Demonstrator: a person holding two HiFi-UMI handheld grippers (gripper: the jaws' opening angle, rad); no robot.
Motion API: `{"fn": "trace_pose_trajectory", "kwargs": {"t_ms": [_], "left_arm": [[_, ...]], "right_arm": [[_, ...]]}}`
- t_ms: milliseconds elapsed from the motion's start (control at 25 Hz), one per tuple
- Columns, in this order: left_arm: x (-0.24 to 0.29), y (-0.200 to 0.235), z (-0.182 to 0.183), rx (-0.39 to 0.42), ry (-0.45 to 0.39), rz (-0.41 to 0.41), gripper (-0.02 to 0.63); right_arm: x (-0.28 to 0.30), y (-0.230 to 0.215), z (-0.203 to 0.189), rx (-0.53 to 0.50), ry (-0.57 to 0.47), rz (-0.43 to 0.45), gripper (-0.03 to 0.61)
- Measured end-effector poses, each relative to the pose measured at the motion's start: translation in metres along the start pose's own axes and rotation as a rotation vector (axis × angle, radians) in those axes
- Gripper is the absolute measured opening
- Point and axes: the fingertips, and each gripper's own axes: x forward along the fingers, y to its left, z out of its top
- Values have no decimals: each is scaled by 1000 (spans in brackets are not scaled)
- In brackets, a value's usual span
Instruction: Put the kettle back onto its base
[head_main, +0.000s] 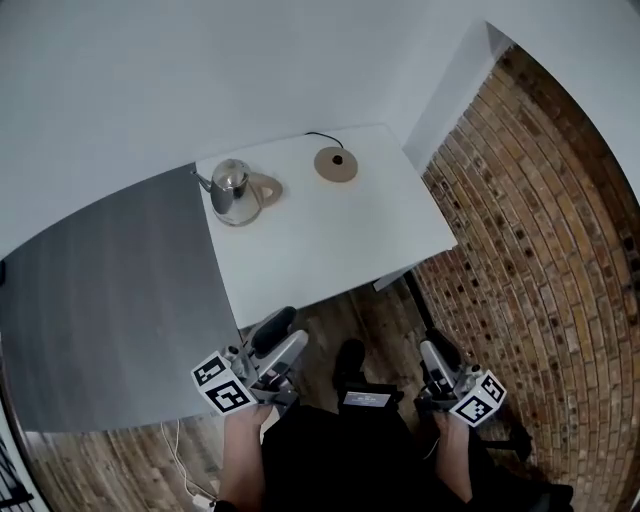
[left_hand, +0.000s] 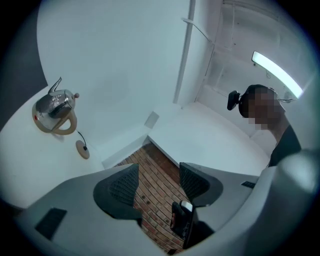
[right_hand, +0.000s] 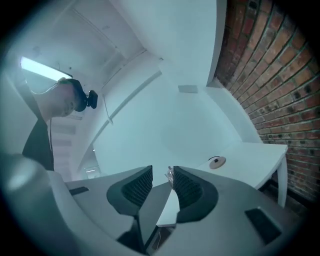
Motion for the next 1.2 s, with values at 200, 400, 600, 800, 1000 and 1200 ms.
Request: {"fn": "trace_pose_trajectory", "kwargs": {"t_ms": [200,400,600,800,1000,1200], "left_arm": [[23,25,22,81,-45,100,253],[78,34,36,157,-71,136,253],[119,37,21,186,-70,200,258],[140,40,8,194,-55,266,269],[143,53,18,210,-83,312,282],[136,76,31,181,-135,319,287]], "right_arm": [[56,-43,21,28,12,131,124],[95,-95,63,39,13,221,124],[107,-137,80,67,60,297,124],[121,-166,82,113,92,352,124],[148,-173,74,137,121,396,124],[180,-163,63,56,202,436,124]]}}
